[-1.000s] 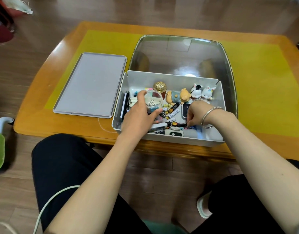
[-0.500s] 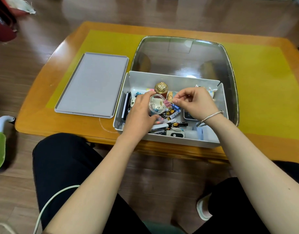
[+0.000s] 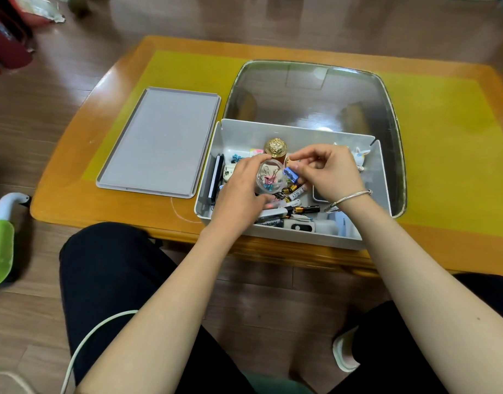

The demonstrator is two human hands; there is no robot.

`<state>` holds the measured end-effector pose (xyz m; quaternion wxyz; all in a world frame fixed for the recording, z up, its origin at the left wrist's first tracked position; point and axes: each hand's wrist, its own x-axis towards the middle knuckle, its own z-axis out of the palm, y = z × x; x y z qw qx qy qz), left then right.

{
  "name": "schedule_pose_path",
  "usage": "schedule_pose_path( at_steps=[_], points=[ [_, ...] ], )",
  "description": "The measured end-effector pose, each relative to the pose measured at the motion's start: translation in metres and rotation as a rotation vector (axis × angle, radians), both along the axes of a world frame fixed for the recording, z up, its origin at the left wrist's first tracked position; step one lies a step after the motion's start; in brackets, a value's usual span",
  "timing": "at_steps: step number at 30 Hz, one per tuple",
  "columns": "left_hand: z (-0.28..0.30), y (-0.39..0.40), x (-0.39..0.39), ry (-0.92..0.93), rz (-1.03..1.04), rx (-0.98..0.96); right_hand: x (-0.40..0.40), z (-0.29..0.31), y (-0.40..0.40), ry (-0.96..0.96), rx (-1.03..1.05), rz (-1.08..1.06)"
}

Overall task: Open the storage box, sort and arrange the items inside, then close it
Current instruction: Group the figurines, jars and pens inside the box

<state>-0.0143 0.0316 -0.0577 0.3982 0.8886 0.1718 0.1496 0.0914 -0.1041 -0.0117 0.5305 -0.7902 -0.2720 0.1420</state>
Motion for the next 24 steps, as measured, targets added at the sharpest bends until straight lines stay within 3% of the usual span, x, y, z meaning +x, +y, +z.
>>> schedule_pose_path(
  at_steps=[15, 20, 24],
  points=[
    [0.003, -0.002, 0.0, 0.065, -0.012, 0.056, -0.01, 0.0, 0.003, 0.136, 0.069, 0.021],
    [0.001, -0.001, 0.0, 0.04, 0.012, 0.071, -0.005, -0.002, 0.0, -0.049, 0.01, -0.02],
    [0.004, 0.001, -0.002, -0.046, 0.086, -0.022, 0.009, -0.01, -0.009, -0.122, -0.058, -0.1]
  ],
)
